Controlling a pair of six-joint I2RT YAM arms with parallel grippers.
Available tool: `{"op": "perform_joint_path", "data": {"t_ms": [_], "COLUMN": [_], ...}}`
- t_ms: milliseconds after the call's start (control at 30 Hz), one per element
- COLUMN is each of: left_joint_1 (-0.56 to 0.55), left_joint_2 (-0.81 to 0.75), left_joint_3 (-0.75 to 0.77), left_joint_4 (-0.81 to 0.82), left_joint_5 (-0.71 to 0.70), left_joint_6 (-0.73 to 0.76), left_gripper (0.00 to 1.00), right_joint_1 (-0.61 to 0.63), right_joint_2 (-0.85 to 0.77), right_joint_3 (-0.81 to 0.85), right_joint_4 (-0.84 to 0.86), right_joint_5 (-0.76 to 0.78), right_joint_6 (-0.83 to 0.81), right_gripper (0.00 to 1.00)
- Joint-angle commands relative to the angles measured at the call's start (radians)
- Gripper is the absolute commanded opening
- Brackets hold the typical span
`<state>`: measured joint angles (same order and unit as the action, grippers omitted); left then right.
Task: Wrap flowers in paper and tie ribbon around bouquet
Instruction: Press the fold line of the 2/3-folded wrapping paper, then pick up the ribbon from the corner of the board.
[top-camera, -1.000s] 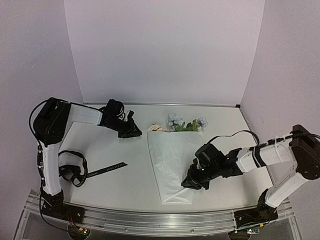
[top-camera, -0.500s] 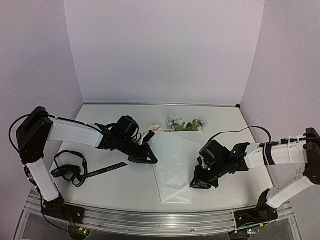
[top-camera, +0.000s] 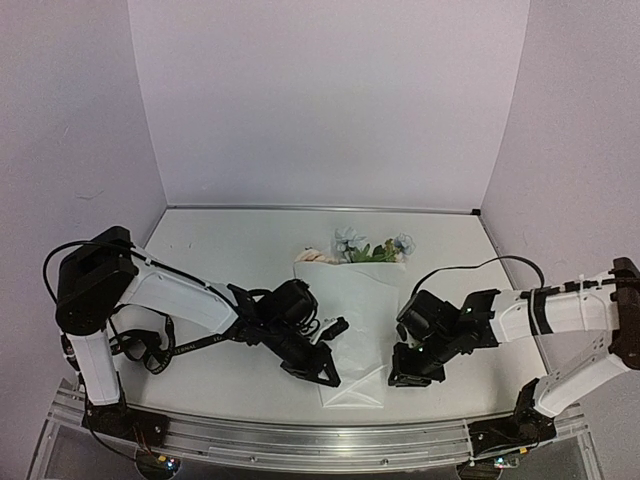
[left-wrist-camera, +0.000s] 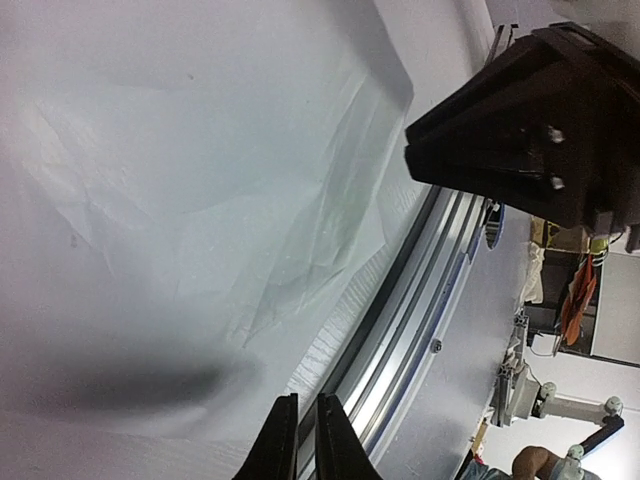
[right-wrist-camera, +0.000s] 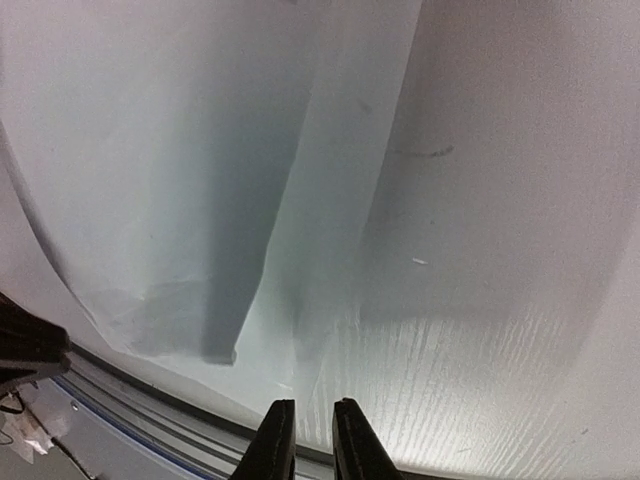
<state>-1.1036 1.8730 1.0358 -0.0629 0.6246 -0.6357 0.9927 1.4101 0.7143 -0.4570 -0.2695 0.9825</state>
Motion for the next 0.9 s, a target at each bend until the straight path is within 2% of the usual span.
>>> {"op": "perform_joint_path", "data": {"t_ms": [0, 67, 267, 400, 500, 633, 733, 867], "left_joint_1": [-0.013, -0.013, -0.013, -0.013, -0.009, 0.034, 0.077, 0.165], "left_joint_2": [0.025, 0.036, 0.054, 0.029, -0.036, -0.174, -0.292, -0.430], "left_joint_3": [0.051, 0.065, 0.104, 0.098, 0.072, -0.010, -0.064, -0.157], "left_joint_4": [0.000, -0.002, -0.017, -0.034, -0.045, -0.098, -0.210, -0.366], "left_joint_5": [0.017, 0.014, -0.004, -0.030, -0.107, -0.348, -0.604, -0.835], "left_joint_6": [0.007, 0.007, 0.007, 0.007, -0.006, -0.076, -0.174, -0.344], "left_gripper": [0.09, 0.09, 0.08, 0.09, 0.10, 0.15, 0.20, 0.28], "right_joint_1": [0.034, 0.035, 0.032, 0.027, 0.008, -0.017, -0.019, -0.018], "right_joint_2": [-0.077, -0.110, -0.137, -0.120, -0.119, -0.135, -0.152, -0.182], "right_joint_3": [-0.008, -0.034, -0.009, 0.030, 0.029, 0.026, 0.029, 0.028], "right_joint_4": [-0.089, -0.088, -0.091, -0.088, -0.081, -0.067, -0.073, -0.092], "right_joint_5": [0.092, 0.118, 0.159, 0.169, 0.186, 0.167, 0.160, 0.153], "right_joint_6": [-0.049, -0.057, -0.092, -0.112, -0.113, -0.117, -0.144, -0.192], "right_gripper": [0.20, 0.28, 0.61, 0.74, 0.81, 0.83, 0.83, 0.84]}}
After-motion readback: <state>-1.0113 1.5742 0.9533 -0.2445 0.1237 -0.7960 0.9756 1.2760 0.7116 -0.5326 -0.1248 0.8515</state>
